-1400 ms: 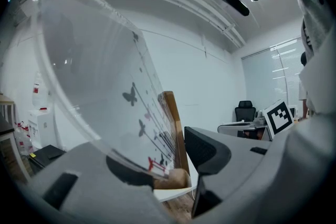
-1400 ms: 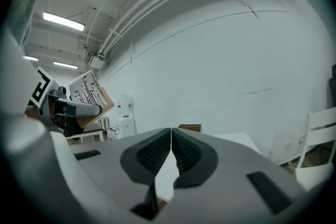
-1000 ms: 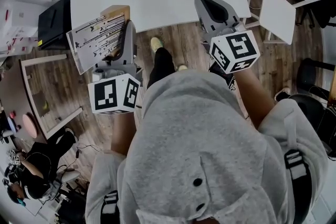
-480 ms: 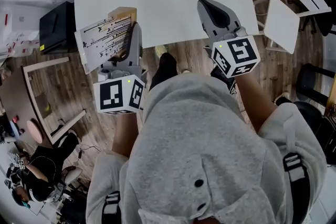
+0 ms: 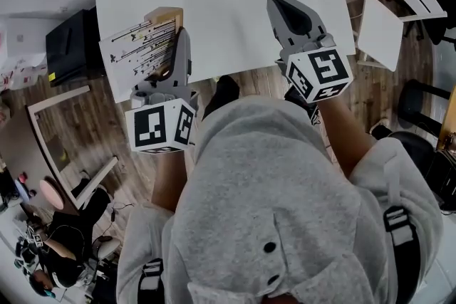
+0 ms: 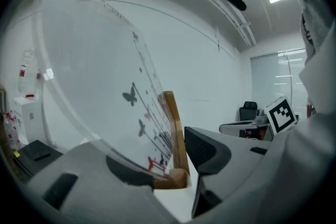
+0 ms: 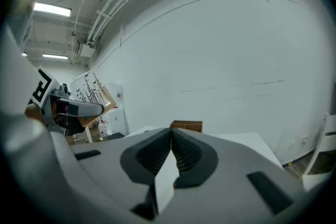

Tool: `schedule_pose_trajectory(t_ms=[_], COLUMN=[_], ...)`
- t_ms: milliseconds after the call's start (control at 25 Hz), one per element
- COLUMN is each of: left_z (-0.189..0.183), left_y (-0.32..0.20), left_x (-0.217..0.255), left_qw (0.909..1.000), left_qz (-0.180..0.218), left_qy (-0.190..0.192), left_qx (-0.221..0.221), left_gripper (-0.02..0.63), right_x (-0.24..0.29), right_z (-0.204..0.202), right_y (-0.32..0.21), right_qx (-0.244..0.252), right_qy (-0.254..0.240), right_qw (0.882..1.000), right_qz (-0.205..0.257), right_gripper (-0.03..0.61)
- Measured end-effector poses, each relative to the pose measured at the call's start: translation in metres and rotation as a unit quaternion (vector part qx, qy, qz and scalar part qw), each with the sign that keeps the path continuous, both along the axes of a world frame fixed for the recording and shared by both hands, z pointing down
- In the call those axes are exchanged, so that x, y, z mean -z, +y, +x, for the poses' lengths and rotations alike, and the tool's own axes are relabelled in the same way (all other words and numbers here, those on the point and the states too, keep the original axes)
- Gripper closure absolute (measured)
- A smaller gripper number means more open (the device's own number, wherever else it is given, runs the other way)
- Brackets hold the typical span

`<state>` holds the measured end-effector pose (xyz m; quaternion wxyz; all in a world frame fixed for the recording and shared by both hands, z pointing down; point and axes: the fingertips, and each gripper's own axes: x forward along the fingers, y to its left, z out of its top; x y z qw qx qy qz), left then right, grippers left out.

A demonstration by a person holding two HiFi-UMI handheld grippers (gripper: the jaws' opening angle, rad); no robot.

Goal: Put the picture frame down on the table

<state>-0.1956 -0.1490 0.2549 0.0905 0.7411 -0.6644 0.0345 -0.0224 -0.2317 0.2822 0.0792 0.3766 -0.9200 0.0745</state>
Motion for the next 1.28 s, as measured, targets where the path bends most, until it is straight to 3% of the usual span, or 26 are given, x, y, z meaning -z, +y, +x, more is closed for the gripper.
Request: schedule_pose_trajectory(t_ms=[800, 1280], left_z=[-0.060, -0.062], left_y=[-0.070, -0.089], left_x=[-0.034, -0.064], left_qw=[0.9979, 0.9956], left_qz=[-0.021, -0.057], left_qy=[0.026, 0.037], left_qx=[-0.055, -0.065], left_gripper=[0.417, 0.417], right_x=[-0.015, -0.035], right_z=[-0.056, -0.066], right_y=[-0.061, -0.078], right_qx=[-0.046, -0.048], right_qy=[0.043, 0.056], right_qw=[0.998, 0.997], right_qz=[-0.001, -0.016], right_gripper=[0.552, 0.552])
